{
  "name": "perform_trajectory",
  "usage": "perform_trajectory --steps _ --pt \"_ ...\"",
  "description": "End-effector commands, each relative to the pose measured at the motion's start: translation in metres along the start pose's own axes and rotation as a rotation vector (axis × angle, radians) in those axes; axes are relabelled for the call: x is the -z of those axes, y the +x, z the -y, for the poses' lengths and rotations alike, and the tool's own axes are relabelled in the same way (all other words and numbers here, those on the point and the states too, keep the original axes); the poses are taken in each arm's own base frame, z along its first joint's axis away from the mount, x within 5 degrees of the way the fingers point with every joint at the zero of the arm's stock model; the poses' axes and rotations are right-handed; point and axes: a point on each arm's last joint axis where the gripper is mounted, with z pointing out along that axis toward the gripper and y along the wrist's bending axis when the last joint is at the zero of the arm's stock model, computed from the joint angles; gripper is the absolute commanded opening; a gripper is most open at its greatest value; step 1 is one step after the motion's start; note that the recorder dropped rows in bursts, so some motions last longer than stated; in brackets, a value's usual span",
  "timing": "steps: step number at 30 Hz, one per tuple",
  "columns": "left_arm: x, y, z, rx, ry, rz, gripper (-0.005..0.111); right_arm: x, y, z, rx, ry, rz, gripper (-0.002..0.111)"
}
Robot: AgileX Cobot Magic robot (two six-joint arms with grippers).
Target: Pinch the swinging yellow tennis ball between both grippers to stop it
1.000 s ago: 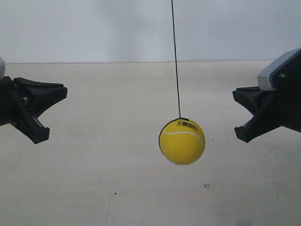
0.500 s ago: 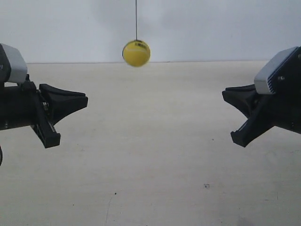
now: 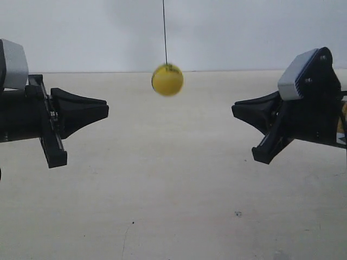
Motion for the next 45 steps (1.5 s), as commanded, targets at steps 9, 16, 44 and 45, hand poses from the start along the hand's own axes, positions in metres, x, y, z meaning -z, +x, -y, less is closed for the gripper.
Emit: perform_trajectory --steps 9,16,44,45 --pt "-0.008 0.003 -0.001 0.023 0.090 0.026 0.005 0.000 -0.007 0.000 0.030 -0.009 0.055 0.000" --pt "-0.019 0.005 -0.007 0.054 0.199 0.073 0.005 -0.004 -0.015 -0.002 0.056 -0.108 0.071 0.000" --pt "-0.020 0.001 -0.008 0.048 0.223 0.108 0.005 -0.029 -0.009 0.007 0.016 -0.231 0.126 0.000" --pt "-0.020 0.001 -0.008 0.048 0.223 0.108 0.005 -0.029 -0.009 0.007 0.017 -0.237 0.132 0.000"
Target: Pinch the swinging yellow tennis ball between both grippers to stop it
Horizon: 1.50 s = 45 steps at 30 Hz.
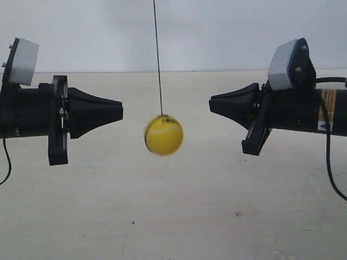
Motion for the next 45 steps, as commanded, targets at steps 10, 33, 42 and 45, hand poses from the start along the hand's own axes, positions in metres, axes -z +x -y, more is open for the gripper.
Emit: perform_trajectory --steps 10,33,42,45 --pt "-0.009 -0.003 0.007 -0.007 0.054 0.006 0.005 0.000 -0.006 -0.005 0.001 -0.068 0.064 0.000" --pt "-0.022 -0.011 0.014 -0.040 0.119 0.007 0.005 -0.016 0.001 -0.002 -0.036 -0.157 0.075 0.000" --pt "-0.023 -0.010 0.013 -0.038 0.108 0.001 0.005 -0.033 0.002 -0.011 -0.028 -0.201 0.062 0.000" --pt "-0.023 -0.011 0.014 -0.038 0.115 0.010 0.005 -0.037 0.002 -0.014 -0.025 -0.204 0.051 0.000"
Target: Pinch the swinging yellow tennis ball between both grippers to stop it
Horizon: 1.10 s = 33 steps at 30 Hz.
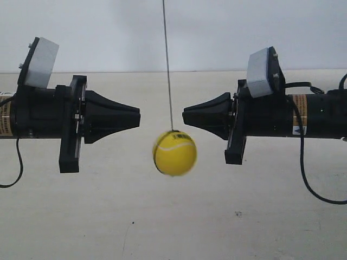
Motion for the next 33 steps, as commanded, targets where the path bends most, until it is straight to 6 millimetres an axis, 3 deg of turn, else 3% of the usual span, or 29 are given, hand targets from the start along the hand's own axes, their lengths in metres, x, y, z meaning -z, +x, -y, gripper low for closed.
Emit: perform_trajectory --steps 1,18,33 --pt "-0.003 -0.003 0.001 0.001 0.013 0.015 0.005 -0.006 -0.002 -0.003 0.011 -0.005 -0.006 0.000" --pt "-0.016 -0.006 0.012 -0.007 0.071 0.018 0.005 -0.012 -0.003 -0.008 0.017 -0.025 -0.007 0.000" --pt "-0.016 -0.005 0.011 -0.007 0.071 0.018 0.005 -0.012 -0.003 -0.008 0.018 -0.027 -0.008 0.000"
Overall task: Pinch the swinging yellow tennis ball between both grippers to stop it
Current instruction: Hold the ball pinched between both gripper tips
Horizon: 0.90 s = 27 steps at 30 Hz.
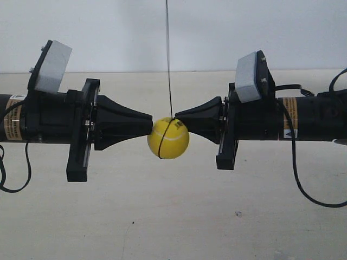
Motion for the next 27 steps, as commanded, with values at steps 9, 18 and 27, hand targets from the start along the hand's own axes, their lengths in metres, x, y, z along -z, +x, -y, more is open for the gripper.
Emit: perform_trajectory --steps 9,18,27 --pt "-0.002 -0.002 0.001 0.004 0.011 0.010 0.005 -0.001 -0.002 0.000 0.014 -0.010 0.001 0.000" --pt "-0.002 0.000 0.003 0.009 0.035 -0.010 0.005 0.003 -0.006 -0.002 0.053 -0.020 -0.012 0.000" --pt "-0.001 0.001 0.003 0.012 0.037 -0.013 0.005 0.021 -0.025 -0.002 0.122 0.056 -0.115 0.000"
